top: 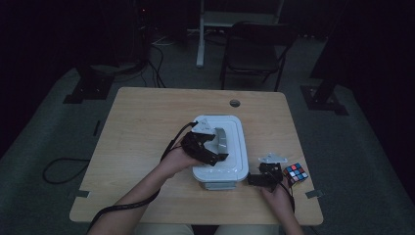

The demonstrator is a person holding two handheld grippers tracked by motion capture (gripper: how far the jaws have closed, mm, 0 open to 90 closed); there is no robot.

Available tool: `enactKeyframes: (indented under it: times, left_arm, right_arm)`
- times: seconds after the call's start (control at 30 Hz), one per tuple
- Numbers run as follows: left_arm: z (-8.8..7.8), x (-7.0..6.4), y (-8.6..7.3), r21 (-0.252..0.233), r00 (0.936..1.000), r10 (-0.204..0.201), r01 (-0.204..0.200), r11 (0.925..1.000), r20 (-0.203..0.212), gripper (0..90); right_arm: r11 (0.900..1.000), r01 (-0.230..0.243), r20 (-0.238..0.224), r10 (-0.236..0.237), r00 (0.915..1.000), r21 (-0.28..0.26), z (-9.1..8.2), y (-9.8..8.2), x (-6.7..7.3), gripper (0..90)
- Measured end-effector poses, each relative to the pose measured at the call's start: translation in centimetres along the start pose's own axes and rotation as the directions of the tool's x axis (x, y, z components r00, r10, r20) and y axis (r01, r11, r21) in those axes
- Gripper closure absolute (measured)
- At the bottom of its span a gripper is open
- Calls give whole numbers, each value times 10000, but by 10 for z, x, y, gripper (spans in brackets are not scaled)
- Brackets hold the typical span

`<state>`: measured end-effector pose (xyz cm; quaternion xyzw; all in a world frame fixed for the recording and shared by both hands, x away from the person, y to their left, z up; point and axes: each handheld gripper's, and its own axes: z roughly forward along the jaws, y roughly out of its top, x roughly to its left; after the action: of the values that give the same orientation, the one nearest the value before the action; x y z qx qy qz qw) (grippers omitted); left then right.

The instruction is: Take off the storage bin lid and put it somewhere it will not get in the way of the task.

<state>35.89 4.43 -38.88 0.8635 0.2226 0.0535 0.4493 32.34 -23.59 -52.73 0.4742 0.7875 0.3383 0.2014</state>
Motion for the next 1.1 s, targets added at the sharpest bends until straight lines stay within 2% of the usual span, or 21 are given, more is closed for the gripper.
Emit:
enactKeyframes:
  times: [0.07, 0.23, 0.27, 0.4, 0.53, 0.67, 0.73, 0.87, 1.1]
  left_arm:
    - [2, 1, 1, 80, 9999, -111, 111, 9999, 9, 156]
    - [8, -3, 6, 282, 9999, 54, -52, 9996, -89, 164]
    - [9, -3, 6, 287, 9998, 110, -105, 9995, -150, 219]
    - [12, -5, 7, 423, 9995, 267, -258, 9988, -194, 262]
    - [12, -1, 7, 328, 10000, 10, -9, 9995, -50, 339]
    - [14, -1, 7, 233, 10000, 12, -12, 9997, 6, 411]
    - [16, -2, 6, 340, 9999, 108, -108, 9994, 6, 450]
    - [18, -6, 3, 486, 9991, 430, -431, 9979, 42, 486]
    - [18, -9, 2, 457, 9993, 367, -366, 9983, -14, 525]
  right_arm:
    - [10000, -1, 0, 1, 10000, -3, 0, 0, 0, 130]
    - [10000, 5, 0, -5, 10000, -6, 0, 0, 0, 130]
    - [10000, 2, 0, -2, 10000, -4, 0, 0, 0, 130]
    - [10000, -2, -1, 2, 10000, -4, 0, 0, 0, 130]
    - [10000, 5, -3, -5, 10000, -7, 0, 0, 0, 130]
    - [10000, 5, -4, -5, 10000, -9, 0, 0, 0, 130]
    - [10000, 4, -1, -4, 10000, -10, 0, 0, 0, 131]
    - [10000, 3, 0, -3, 10000, -12, 0, 0, 0, 131]
    - [10000, 2, 6, -2, 10000, -9, 0, 0, 0, 131]
